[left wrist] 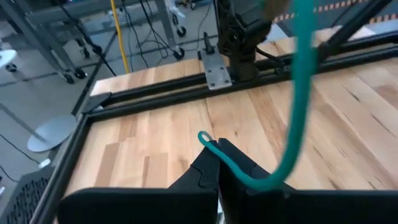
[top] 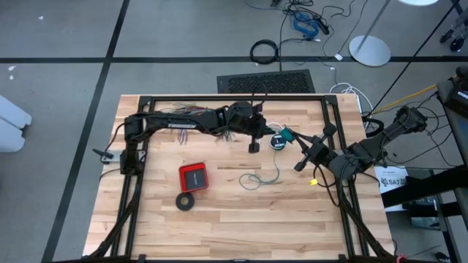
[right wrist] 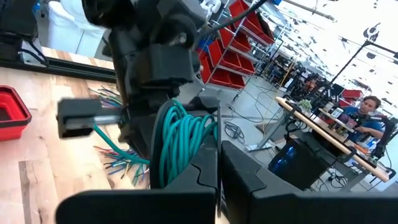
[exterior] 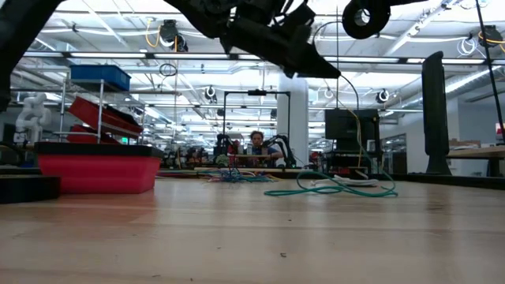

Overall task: Coil cords
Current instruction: Coil the green wire onto the spool

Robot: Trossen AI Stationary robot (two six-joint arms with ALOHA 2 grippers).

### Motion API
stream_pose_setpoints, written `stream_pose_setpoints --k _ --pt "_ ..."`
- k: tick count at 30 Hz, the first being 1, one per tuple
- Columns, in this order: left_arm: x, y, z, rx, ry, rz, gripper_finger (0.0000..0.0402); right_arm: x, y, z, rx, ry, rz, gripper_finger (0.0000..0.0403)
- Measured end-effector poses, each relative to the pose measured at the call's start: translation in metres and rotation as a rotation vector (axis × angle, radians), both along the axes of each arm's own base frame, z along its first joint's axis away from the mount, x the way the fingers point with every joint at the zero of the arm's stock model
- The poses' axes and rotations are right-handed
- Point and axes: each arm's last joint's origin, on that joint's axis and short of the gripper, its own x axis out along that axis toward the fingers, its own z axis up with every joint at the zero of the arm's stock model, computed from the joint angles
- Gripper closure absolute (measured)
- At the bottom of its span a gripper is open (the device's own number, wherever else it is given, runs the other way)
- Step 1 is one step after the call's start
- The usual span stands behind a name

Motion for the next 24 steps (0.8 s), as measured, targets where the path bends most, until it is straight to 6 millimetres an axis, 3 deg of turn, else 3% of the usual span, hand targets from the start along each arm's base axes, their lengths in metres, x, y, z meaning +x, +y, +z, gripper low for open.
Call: stream_pose_setpoints --k 6,16,24 --pt "-0.004 -0.001 -0.009 -0.027 0.102 0.001 0.0396 0.000 0.000 0.000 -0.002 0.002 -0.001 0.0403" --pt "0.007 0.014 -0.039 -0.059 0.117 0.070 0.0333 0.000 0.000 0.000 0.007 -0.008 -0.001 0.0403" --pt "0.007 0.019 -0.038 -0.096 0.088 0.005 0.0297 0.000 0.000 0.000 0.011 -0.011 -0.002 0.0403"
